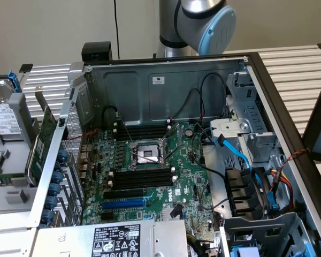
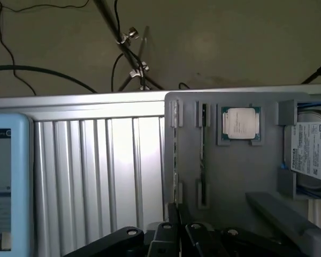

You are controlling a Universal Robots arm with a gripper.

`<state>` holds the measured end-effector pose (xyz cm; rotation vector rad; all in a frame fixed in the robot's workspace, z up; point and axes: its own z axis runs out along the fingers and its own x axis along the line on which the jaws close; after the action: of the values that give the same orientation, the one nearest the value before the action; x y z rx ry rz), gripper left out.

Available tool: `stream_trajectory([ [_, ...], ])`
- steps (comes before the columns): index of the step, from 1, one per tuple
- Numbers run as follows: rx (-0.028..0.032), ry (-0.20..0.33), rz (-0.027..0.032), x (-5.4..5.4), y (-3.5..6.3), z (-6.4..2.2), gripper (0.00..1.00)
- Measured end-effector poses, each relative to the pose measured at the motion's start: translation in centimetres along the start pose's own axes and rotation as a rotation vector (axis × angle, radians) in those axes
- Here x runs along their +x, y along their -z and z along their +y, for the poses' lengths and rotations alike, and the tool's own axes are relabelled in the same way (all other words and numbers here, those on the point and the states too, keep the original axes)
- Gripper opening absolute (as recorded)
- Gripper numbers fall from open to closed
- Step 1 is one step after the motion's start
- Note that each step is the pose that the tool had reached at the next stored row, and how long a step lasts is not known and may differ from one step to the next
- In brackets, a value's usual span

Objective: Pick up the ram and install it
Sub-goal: 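Pick up the ram and move it above insertion slot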

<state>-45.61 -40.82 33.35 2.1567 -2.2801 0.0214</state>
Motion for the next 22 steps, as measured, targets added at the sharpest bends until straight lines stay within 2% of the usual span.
stream_trajectory([
  [5,-0.0026,0.0,0.0002,0.4,2.24,-1.15,0.12],
  [15,-0.0061,0.0,-0.0017,1.3,6.74,-4.97,0.12],
  [18,-0.0102,0.0,-0.0016,1.3,7.65,-6.05,0.12],
  [22,-0.015,0.003,-0.0014,1.3,8.04,-7.51,0.12],
])
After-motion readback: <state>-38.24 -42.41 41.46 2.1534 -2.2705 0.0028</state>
